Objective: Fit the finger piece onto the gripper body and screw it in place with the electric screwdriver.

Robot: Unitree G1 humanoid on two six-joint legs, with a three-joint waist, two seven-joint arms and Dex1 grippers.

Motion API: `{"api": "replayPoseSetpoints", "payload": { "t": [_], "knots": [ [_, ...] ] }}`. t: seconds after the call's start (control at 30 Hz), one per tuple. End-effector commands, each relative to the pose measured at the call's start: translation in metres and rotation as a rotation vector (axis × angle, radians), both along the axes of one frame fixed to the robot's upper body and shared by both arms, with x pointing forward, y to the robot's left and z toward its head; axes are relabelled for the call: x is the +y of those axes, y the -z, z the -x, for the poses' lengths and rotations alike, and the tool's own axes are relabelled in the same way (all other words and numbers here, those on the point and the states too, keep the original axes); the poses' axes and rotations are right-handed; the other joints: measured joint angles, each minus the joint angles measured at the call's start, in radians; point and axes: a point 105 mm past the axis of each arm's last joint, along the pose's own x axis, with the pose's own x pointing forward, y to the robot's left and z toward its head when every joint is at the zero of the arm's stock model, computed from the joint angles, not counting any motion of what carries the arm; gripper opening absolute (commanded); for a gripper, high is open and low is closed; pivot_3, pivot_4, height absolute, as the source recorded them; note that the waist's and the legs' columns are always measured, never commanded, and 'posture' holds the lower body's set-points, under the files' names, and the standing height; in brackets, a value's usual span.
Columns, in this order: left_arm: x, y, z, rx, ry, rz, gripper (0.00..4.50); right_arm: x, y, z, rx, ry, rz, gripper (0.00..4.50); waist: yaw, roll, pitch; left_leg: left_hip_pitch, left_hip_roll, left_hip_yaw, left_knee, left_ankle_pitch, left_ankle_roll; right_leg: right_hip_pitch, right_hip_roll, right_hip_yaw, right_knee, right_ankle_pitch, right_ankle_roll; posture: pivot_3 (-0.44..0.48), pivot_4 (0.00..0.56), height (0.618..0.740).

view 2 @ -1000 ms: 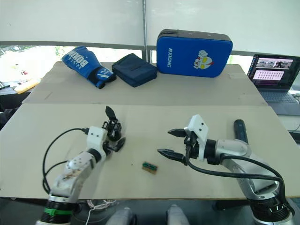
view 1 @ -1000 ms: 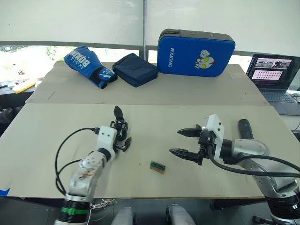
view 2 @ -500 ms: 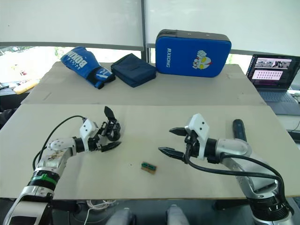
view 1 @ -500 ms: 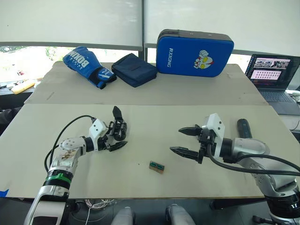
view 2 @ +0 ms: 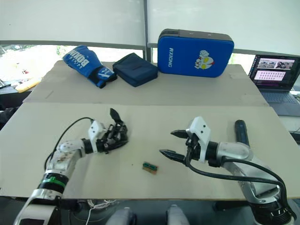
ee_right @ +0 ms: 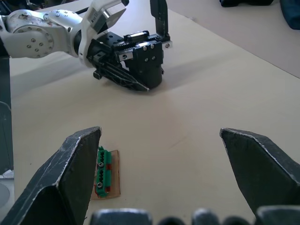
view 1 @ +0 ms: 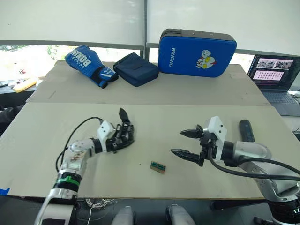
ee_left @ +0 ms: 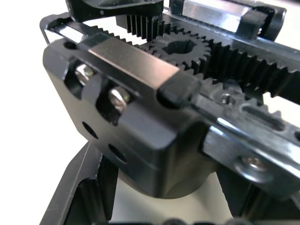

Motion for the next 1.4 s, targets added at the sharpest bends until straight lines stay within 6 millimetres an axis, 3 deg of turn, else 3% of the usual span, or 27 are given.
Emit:
{"api": "replayPoseSetpoints", "payload": {
  "t": [0.03,0.27,0.47,0.57,0.7,0.73,0.87,1.03,1.13,1.23,1.4],
  "knots": [
    [-0.037,-0.031,-0.007,-0.105,-0.017,-0.028,2.36,-0.003,-0.012,0.006,-0.059,0.006,0.001,4.5,0.003,0.0,0.0,0.0,0.0,0.0,0.0,0.0,0.0,0.0,0.0,0.0,0.0,0.0,0.0,0.0,0.15,0.74],
    [-0.075,-0.028,-0.007,-0.104,-0.065,-0.045,2.36,-0.006,-0.01,0.005,-0.062,0.046,0.001,4.5,-0.019,0.0,0.0,0.002,0.001,0.0,-0.002,0.0,0.0,0.0,0.003,0.0,0.0,0.0,0.0,0.0,0.15,0.74],
    [-0.079,-0.014,-0.014,-0.079,-0.149,-0.058,2.36,-0.008,-0.009,0.005,-0.062,0.066,0.003,4.5,-0.021,0.0,0.0,0.002,0.001,0.0,-0.002,0.0,0.0,0.0,0.002,0.0,0.0,0.0,-0.001,0.0,0.15,0.74],
    [-0.08,0.0,-0.005,-0.052,-0.089,-0.086,2.36,-0.009,-0.007,0.004,-0.06,0.079,0.003,4.5,-0.021,0.0,0.0,0.002,0.001,0.0,-0.003,0.0,0.0,0.0,0.002,0.0,0.0,0.0,-0.001,0.0,0.15,0.74],
    [-0.063,0.012,0.002,0.024,-0.076,-0.092,4.23,-0.013,-0.007,0.002,-0.061,0.099,0.003,4.5,-0.022,0.0,0.0,0.003,0.001,0.0,-0.003,0.0,0.0,0.0,0.002,0.0,0.0,0.0,-0.001,0.0,0.15,0.74],
    [-0.058,0.011,0.004,0.04,-0.074,-0.087,4.43,-0.013,-0.007,0.003,-0.062,0.1,0.004,4.5,-0.024,0.0,0.0,0.003,0.001,0.0,-0.003,0.0,0.0,0.001,0.002,0.0,0.0,0.0,-0.001,0.0,0.15,0.74],
    [-0.032,0.004,0.012,0.073,-0.065,-0.081,4.43,-0.016,-0.012,0.008,-0.058,0.076,0.026,4.5,-0.025,0.0,0.0,0.005,0.001,0.0,-0.003,0.0,0.0,0.001,0.002,0.001,0.001,0.0,-0.001,0.0,0.15,0.74],
    [-0.006,-0.018,0.032,0.083,0.039,-0.096,4.43,-0.027,-0.025,0.005,-0.032,0.049,0.114,4.5,-0.027,0.001,0.0,0.006,0.002,0.001,-0.003,0.0,0.0,0.002,0.003,0.001,0.001,-0.001,-0.002,0.0,0.15,0.74],
    [0.003,-0.061,0.055,0.07,0.215,-0.054,4.43,-0.042,-0.043,-0.025,0.069,0.146,0.177,4.5,-0.034,0.002,0.004,0.006,0.002,0.001,-0.002,0.0,0.0,0.001,0.003,0.002,0.002,-0.001,-0.002,0.0,0.15,0.74],
    [0.001,-0.1,0.072,0.083,0.34,-0.005,4.43,-0.044,-0.052,-0.047,0.204,0.205,0.187,4.5,-0.026,0.002,0.004,0.005,0.003,0.001,-0.003,0.0,0.0,0.0,0.003,0.001,0.001,-0.001,-0.004,0.0,0.15,0.74],
    [-0.001,-0.131,0.09,0.039,0.442,-0.07,4.43,-0.057,-0.038,-0.084,0.47,0.453,0.256,4.5,-0.03,0.002,0.004,0.004,0.003,0.0,-0.004,0.0,0.0,0.0,0.003,-0.001,0.0,-0.002,-0.004,0.0,0.15,0.74]
  ]
}}
